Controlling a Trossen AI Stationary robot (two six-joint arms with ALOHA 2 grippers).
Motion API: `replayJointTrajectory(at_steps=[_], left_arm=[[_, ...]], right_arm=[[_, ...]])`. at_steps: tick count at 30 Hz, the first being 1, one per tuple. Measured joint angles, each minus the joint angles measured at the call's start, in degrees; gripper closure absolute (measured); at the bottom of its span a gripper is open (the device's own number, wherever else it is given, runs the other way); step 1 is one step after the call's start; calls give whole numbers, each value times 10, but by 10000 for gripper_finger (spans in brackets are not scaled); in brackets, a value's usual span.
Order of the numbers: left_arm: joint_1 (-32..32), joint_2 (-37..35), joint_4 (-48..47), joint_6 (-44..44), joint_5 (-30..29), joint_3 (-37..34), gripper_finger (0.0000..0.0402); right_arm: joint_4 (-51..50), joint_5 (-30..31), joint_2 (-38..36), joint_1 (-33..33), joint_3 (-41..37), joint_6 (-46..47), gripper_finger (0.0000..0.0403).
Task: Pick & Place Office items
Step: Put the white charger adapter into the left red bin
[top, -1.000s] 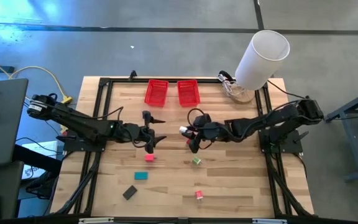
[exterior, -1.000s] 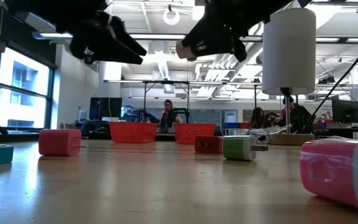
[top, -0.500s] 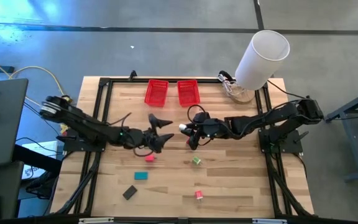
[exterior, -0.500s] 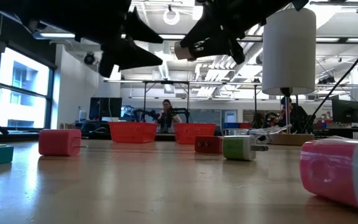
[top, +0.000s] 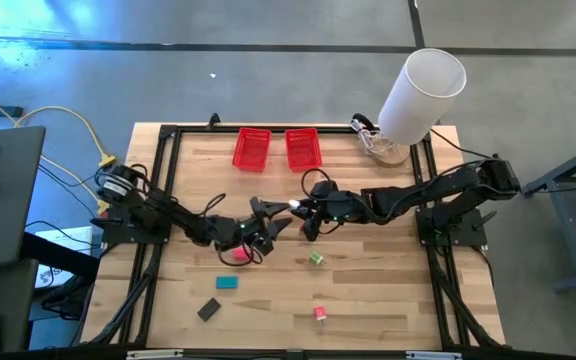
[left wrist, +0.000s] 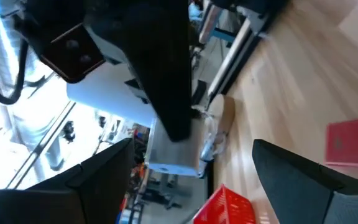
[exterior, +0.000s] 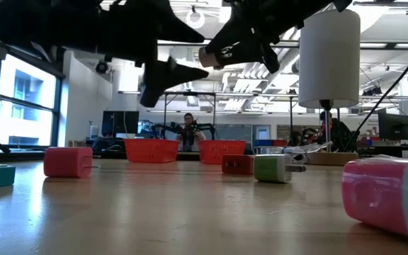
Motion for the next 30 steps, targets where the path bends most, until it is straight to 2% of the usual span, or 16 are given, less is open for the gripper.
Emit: replayJointTrajectory(at_steps=[7, 30], left_arm=[[7, 2, 1, -5, 1, 22, 83], [34, 2, -21, -14, 20, 23, 83]], right_arm=[[0, -1, 0, 0, 0, 0, 281], [-1, -5, 0, 0, 0, -3, 278]])
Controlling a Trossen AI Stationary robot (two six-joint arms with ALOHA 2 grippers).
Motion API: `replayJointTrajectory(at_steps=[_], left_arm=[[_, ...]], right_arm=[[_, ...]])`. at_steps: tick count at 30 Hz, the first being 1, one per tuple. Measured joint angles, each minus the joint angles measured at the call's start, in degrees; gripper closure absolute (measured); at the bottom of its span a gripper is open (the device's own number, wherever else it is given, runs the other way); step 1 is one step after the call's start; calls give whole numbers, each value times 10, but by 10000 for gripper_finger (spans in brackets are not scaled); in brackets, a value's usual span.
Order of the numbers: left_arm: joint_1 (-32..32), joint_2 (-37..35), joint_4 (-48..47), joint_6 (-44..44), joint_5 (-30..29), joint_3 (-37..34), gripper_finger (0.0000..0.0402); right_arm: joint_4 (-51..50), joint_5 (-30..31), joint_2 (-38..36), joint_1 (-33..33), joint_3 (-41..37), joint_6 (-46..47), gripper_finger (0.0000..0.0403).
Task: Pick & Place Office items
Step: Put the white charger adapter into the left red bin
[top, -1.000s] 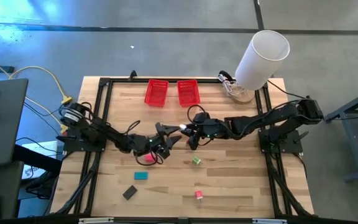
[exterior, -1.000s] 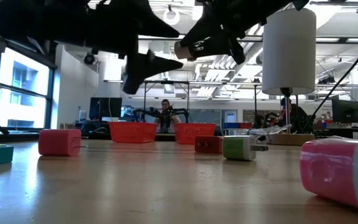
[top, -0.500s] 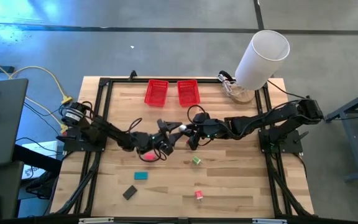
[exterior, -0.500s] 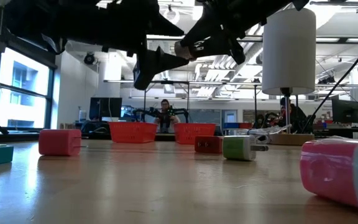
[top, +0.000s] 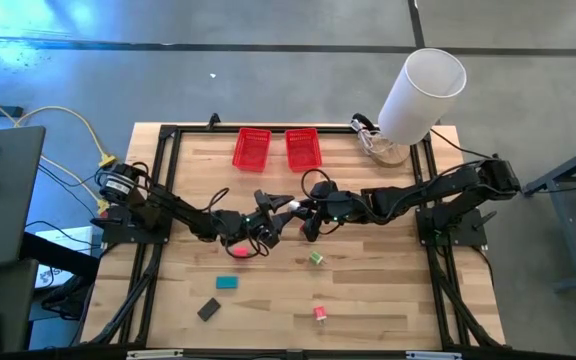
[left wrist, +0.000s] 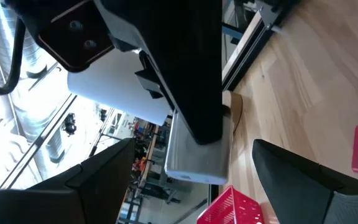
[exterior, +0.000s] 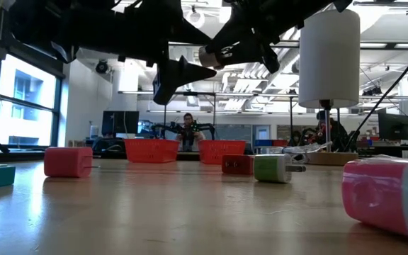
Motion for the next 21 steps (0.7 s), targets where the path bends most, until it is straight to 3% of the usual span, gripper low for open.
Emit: replayJointTrajectory(at_steps=[14, 21], left_arm=[[8, 0, -9, -3, 17, 0, 85], [8, 0, -9, -5, 22, 1, 142]], right_arm=[[0, -12, 0, 0, 0, 0, 277], [0, -12, 0, 0, 0, 0, 277]])
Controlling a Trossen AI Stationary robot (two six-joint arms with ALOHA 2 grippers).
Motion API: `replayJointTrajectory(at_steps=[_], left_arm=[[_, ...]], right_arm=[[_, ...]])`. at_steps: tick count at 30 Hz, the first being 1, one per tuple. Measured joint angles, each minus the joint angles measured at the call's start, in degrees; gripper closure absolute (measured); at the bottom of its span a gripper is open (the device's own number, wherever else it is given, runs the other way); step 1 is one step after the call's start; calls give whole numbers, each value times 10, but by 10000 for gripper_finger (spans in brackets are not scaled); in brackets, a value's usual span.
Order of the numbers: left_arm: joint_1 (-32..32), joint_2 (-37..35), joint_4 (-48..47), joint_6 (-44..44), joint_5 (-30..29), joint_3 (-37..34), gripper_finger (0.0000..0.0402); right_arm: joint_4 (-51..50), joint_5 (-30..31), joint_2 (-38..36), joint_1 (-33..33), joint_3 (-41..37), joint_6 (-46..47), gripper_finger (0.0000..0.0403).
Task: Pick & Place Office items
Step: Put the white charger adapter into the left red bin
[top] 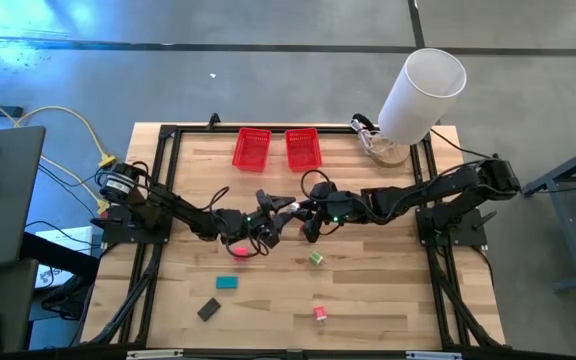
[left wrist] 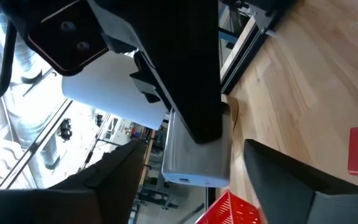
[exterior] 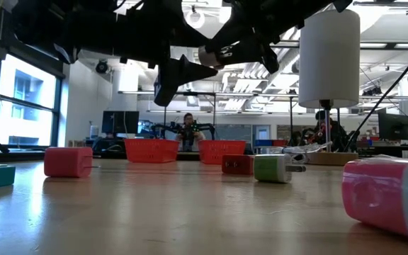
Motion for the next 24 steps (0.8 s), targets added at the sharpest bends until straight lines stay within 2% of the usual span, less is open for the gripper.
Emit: replayJointTrajectory(at_steps=[10, 17, 24], left_arm=[[0, 0, -2, -17, 0, 0, 275], [-10, 0, -2, -18, -5, 0, 278], [-23, 0, 1, -18, -29, 0, 272]], right_arm=[[-6, 1, 0, 0, 0, 0, 277], [-10, -6, 0, 0, 0, 1, 271], [-13, -15, 0, 0, 0, 2, 219]])
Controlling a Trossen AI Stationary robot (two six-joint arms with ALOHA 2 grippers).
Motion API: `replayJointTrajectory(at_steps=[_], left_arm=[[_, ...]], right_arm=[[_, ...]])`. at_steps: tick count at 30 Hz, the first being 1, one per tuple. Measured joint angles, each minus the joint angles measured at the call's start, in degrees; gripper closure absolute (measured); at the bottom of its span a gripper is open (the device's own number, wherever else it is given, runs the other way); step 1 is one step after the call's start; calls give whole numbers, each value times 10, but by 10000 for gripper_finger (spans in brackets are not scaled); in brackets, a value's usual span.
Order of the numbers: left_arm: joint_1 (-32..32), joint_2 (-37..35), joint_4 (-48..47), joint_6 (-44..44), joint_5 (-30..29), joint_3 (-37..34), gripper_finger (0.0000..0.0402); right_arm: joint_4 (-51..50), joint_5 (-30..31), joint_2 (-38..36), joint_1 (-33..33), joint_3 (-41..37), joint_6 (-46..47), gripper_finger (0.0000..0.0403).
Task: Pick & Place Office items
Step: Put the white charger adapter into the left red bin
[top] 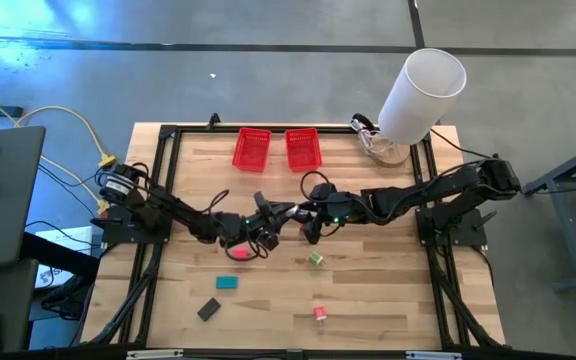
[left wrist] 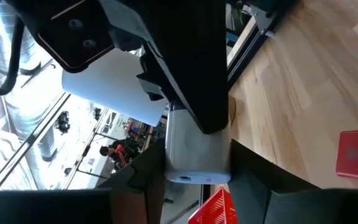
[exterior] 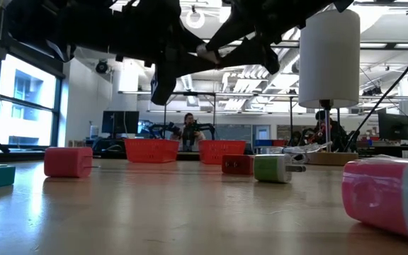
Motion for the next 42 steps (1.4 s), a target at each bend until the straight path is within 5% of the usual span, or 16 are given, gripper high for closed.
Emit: replayJointTrajectory(at_steps=[8, 16, 30, 37, 42], left_arm=[[-9, 0, 2, -25, -16, 0, 270], [-8, -3, 0, -107, -79, 0, 269], [-9, -3, -1, -239, -195, 0, 273], [-8, -7, -5, -319, -203, 0, 277], [12, -18, -11, -344, -191, 0, 277]], right_arm=[[7, 2, 0, 0, 0, -11, 163], [21, 9, -3, 0, 0, -47, 157], [-1, 118, -51, 25, 0, -85, 156], [-49, 216, -83, 65, 0, -103, 156], [-63, 228, -86, 86, 0, -102, 156]])
